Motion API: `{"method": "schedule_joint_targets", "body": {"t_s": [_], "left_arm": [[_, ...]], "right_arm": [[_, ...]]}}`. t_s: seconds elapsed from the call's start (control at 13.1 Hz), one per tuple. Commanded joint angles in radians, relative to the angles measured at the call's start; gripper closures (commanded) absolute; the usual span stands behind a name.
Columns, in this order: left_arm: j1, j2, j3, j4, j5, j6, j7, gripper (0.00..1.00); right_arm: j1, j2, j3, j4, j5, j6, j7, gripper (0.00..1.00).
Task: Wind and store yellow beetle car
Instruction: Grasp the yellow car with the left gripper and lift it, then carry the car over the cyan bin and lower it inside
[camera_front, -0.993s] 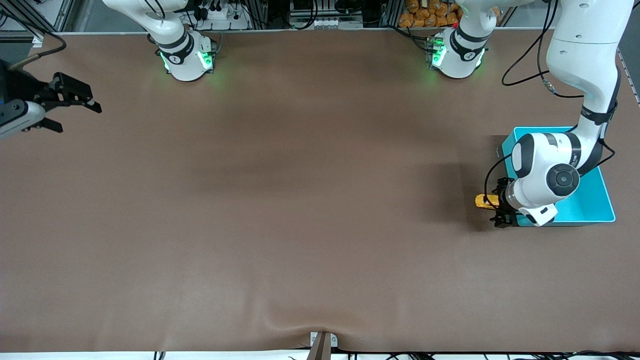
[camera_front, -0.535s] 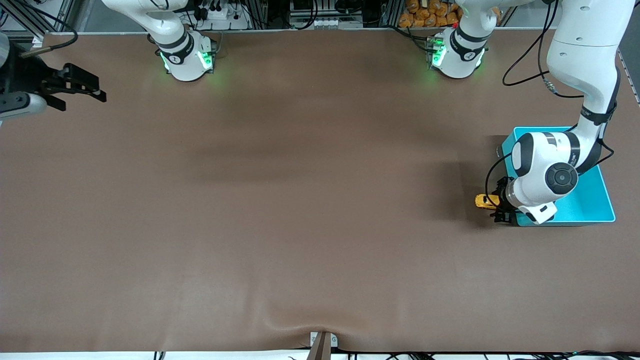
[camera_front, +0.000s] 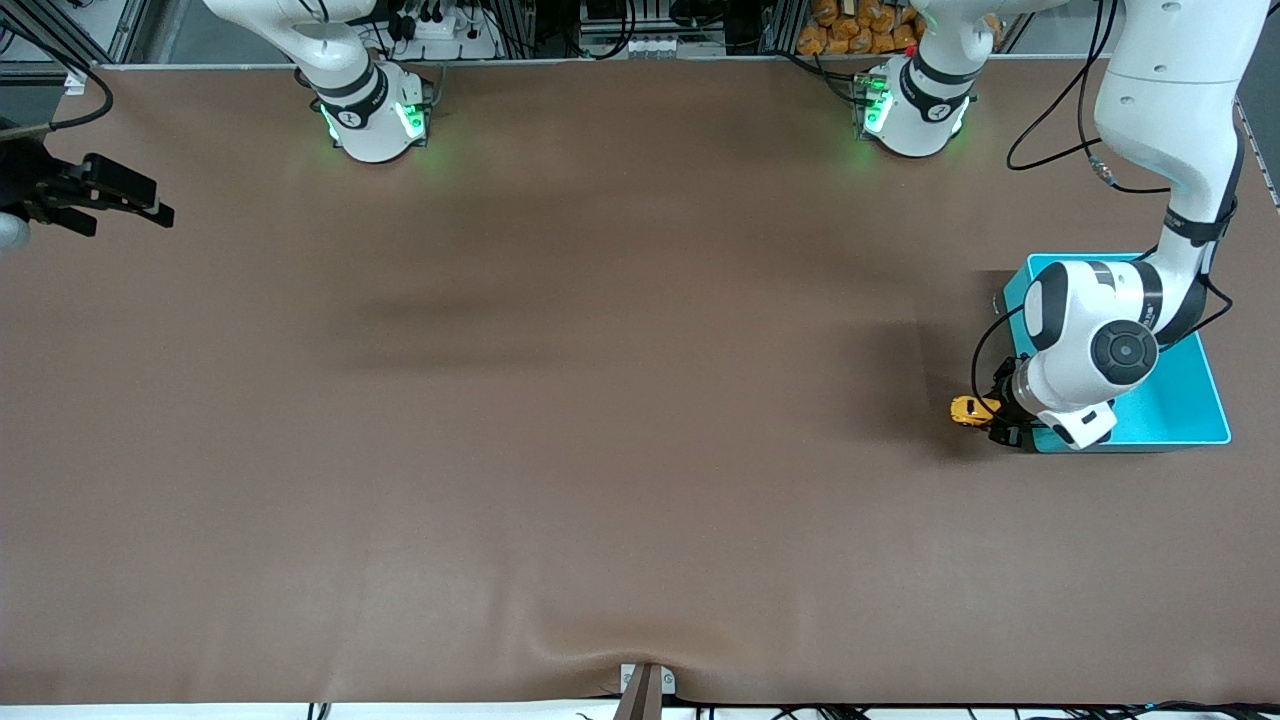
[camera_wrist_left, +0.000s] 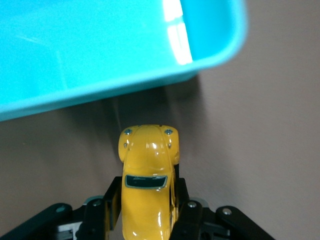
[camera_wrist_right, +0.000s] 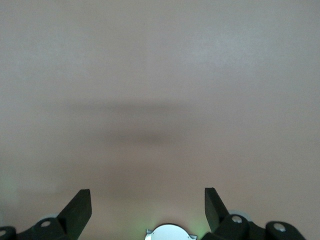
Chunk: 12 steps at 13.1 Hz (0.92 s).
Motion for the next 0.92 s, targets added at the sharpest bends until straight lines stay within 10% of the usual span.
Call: {"method": "schedule_joint_targets", "body": {"t_s": [0.0,0.38,0.84], "left_arm": [[-0.032,-0.1,0.001,-0.003,0.03,-0.077,0.011,0.95],[-0.026,-0.215,0.003,0.073,0.03,-0.245,0.178,0.95],[0.111,-0.255,0.003,0.061,0.079,-0.337,0.814,0.98]], "right_arm": [[0.013,-0.049,0.002,-0.054,-0.046,0.042,0.01,0.0],[0.017,-0.049,0.005,-0.054,-0.059,0.079,0.008,0.0],[0.016,-0.048,0.022,-0.048,-0.106,0.085,-0.015,0.0]]}}
